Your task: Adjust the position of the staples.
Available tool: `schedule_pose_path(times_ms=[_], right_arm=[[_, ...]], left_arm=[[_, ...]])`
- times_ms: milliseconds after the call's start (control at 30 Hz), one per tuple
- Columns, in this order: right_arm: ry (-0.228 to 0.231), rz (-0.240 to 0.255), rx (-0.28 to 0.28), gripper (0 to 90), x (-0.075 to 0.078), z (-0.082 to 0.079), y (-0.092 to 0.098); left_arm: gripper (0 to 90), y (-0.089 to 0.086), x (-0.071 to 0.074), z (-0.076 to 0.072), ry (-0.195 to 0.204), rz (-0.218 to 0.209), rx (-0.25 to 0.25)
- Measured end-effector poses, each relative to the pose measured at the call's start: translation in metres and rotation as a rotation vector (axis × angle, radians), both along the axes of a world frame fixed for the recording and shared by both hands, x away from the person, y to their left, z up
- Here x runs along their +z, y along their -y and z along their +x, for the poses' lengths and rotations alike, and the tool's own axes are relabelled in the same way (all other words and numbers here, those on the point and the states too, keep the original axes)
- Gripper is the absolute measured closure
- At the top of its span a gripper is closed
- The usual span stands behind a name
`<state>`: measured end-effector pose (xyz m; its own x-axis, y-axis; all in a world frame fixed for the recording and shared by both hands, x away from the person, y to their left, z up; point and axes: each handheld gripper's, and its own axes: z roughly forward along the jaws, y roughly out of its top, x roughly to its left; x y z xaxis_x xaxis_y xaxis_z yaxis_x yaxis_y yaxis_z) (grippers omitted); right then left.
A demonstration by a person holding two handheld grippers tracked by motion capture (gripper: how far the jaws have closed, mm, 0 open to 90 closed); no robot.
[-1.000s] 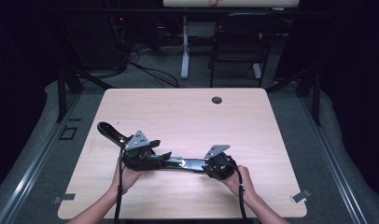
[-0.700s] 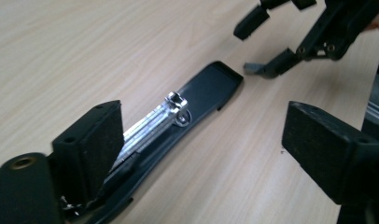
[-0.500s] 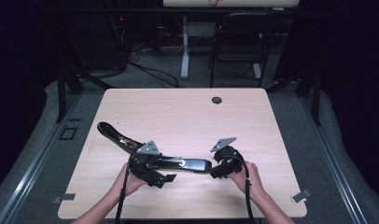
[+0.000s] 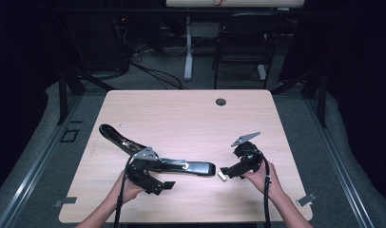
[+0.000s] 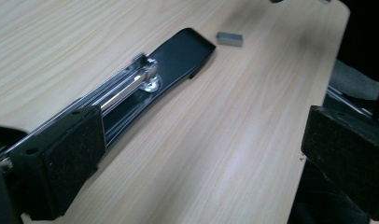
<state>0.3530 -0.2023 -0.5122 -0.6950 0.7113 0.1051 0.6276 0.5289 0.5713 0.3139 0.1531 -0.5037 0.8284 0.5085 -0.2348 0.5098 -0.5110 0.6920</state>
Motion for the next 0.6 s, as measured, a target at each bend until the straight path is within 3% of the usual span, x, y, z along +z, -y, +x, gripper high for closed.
schedule_pose_path(times_ms=[133,233,433,600], right_arm=[[-0.036,-0.001,-0.005,1.1,-0.005,0.005,0.004],[-0.032,0.016,-0.003,13.1,-0.006,0.006,0.004],[-0.057,-0.004,-0.031,25.0,-0.009,0.006,-0.003],[-0.094,-0.040,-0.009,47.5,-0.014,0.004,-0.018]], left_arm=[[0.1,-0.005,-0.004,0.002,-0.029,0.010,0.014],[0.1,-0.006,-0.006,0.001,-0.041,0.018,0.016],[0.1,-0.009,-0.007,-0.002,-0.030,0.046,0.041],[0.1,-0.014,-0.007,-0.004,-0.036,0.047,0.056]])
